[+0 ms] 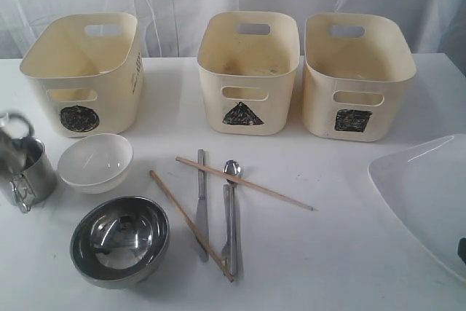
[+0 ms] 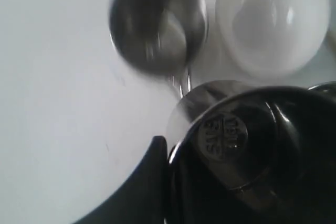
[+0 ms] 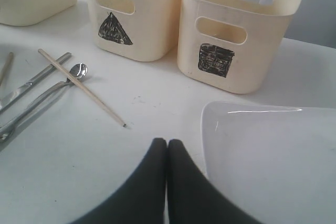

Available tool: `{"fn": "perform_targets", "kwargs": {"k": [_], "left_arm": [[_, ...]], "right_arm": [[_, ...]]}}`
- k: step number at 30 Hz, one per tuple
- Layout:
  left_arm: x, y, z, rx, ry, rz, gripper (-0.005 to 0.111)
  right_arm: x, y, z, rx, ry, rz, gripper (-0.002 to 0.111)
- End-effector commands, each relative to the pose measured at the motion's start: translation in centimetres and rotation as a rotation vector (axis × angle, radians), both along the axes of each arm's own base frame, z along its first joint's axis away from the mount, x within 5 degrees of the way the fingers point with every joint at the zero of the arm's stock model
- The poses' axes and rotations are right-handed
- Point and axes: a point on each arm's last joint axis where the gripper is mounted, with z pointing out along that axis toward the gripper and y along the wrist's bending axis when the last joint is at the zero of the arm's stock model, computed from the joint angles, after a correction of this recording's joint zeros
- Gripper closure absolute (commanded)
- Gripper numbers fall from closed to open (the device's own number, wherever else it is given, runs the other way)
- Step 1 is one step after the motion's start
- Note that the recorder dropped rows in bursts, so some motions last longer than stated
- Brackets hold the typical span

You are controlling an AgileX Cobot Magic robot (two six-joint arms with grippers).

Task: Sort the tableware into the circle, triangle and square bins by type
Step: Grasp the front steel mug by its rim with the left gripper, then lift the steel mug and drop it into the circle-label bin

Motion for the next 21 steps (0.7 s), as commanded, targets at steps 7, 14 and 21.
{"fn": "perform_targets", "kwargs": {"k": [7,14,21], "left_arm": [[12.3,-1.7,6.1,0.129,-0.867,0.149,0.107],[22.7,-7.0,-2.5,0.27,-0.719,-0.144,0.107],[23.6,-7.2,-4.1,0.251,-0.667,-0.141,0.075]], "right_arm": [[0.0,0.0,-0.1,0.001,-0.003,0.002,0.108],[0.0,0.0,-0.1,0.001,-0.003,0.002,0.108],[0.0,0.0,-0.1,0.001,-0.003,0.002,0.108]]}}
